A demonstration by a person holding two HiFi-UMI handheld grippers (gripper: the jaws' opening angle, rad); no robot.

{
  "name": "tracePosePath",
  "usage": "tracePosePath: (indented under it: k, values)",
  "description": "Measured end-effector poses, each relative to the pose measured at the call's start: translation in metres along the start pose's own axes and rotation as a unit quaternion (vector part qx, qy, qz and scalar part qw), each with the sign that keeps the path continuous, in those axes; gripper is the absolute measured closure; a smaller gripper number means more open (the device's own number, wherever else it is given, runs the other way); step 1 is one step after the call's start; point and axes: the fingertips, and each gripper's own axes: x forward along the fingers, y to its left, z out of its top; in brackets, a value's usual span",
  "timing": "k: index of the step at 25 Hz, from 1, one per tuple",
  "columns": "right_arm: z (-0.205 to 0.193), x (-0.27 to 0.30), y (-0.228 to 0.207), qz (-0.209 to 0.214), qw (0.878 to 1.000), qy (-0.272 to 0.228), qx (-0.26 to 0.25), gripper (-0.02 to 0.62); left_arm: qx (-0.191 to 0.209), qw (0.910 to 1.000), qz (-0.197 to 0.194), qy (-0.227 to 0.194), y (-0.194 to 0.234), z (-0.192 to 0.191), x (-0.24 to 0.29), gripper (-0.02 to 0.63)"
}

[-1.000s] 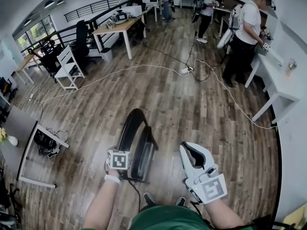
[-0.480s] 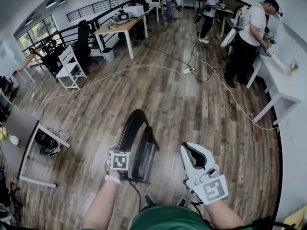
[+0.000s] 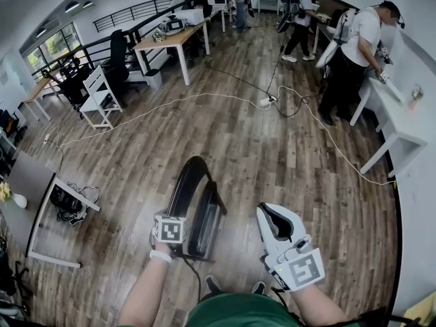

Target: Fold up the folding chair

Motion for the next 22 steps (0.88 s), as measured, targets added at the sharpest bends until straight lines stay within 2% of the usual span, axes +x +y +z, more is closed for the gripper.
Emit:
tracePosePath:
  k: [22]
  values:
    - [-0.002, -0.0015, 0.0, 0.003, 1.0, 0.0, 0.006, 0.592, -0.002, 1.0, 0.003, 0.004, 0.002, -0.0028, -0.0015, 0.46]
